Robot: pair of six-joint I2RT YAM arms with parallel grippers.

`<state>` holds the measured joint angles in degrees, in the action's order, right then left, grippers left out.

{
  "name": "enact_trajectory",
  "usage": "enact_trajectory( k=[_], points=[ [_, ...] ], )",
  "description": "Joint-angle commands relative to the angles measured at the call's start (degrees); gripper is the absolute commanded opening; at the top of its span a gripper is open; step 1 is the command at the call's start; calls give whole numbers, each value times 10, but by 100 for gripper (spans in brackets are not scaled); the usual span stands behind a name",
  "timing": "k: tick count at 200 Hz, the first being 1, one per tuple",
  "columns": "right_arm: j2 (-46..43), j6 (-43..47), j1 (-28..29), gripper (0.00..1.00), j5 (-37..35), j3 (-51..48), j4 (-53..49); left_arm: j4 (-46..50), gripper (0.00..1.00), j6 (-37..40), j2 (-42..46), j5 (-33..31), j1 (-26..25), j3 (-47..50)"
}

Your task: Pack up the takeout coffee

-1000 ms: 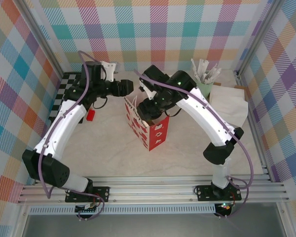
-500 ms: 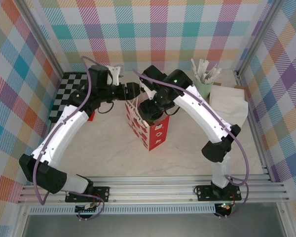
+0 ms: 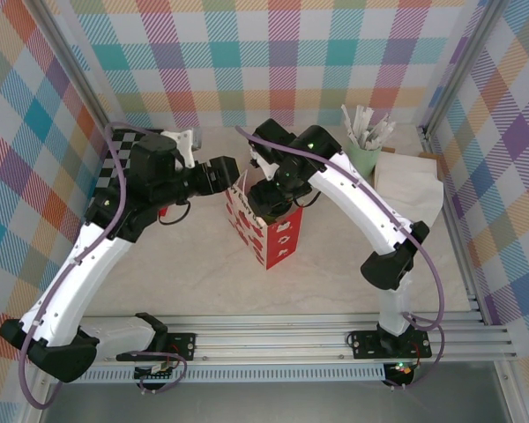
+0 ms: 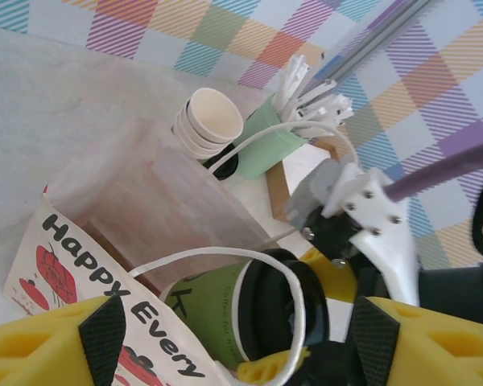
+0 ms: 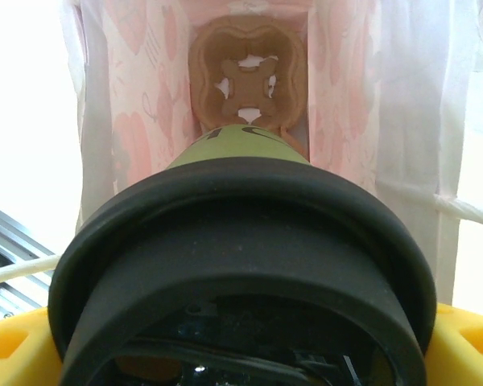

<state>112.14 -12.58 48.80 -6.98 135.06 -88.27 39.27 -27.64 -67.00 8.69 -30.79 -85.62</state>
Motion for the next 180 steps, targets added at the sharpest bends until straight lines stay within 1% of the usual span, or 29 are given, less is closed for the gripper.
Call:
enact_trajectory(
  k=[1,17,30,45,71,84,93,108,117,121,124,135,150,180],
  points=[
    [-12,8,0,68,7,-3,4,9,74,-10,-13,37,-3,7],
    [-13,9,0,68,7,-5,1,18,71,-12,-28,61,-7,0],
    [-14,8,0,68,5,-8,3,23,68,-8,-40,64,-13,-8],
    [-17,6,0,68,6,-10,8,25,66,-4,-50,64,-16,-14],
    [-18,6,0,68,5,-13,6,20,65,1,-59,84,-18,-13],
    [-19,6,0,67,4,-14,5,18,60,5,-60,86,-18,-10],
    [-19,5,0,68,5,-13,7,25,52,5,-58,66,-18,-10],
    [-18,3,0,68,11,-8,9,37,31,3,-49,17,-18,-3],
    [-17,2,0,67,16,-4,11,37,19,3,-39,-2,-18,7],
    [-16,1,0,67,19,-3,12,36,10,2,-34,-7,-18,13],
    [-16,0,0,67,20,-2,14,35,0,-1,-29,-11,-18,17],
    [-12,-5,0,67,28,-1,19,31,0,-10,-16,-22,-18,35],
    [-2,-16,0,67,34,0,25,24,0,-17,-1,-17,-18,60],
    [26,-45,-2,68,-2,29,7,29,0,-17,15,-9,-18,86]
  ],
)
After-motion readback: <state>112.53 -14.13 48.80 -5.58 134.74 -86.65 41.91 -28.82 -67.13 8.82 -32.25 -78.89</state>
